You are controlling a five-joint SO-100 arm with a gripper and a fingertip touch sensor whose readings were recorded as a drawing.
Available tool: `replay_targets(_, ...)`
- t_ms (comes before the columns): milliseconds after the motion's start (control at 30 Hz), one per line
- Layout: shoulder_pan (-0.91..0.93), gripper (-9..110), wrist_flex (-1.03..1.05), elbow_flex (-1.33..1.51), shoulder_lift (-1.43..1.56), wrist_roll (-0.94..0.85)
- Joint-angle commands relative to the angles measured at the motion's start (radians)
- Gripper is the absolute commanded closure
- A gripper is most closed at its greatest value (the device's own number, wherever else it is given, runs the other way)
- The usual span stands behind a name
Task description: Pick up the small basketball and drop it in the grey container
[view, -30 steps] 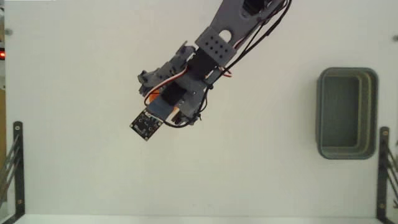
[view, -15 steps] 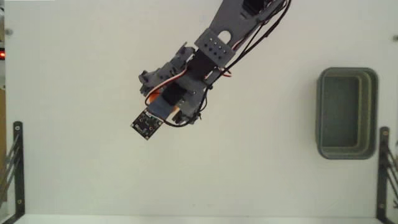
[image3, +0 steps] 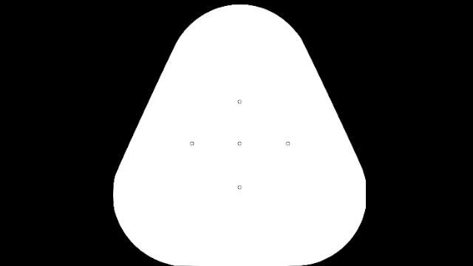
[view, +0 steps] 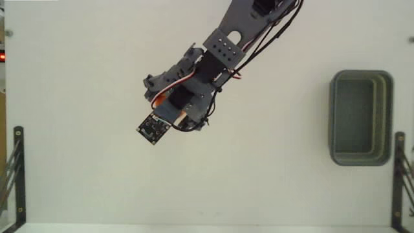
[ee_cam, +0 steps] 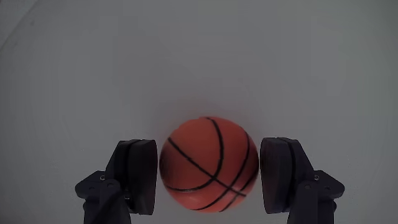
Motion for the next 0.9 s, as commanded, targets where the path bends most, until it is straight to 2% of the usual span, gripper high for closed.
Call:
replay_targets(0, -0.002, -9, -0.021, 0.006, 0.032, 0.005)
replay_targets(867, -0.002, -9, -0.084, 0.063, 0.026, 0.005)
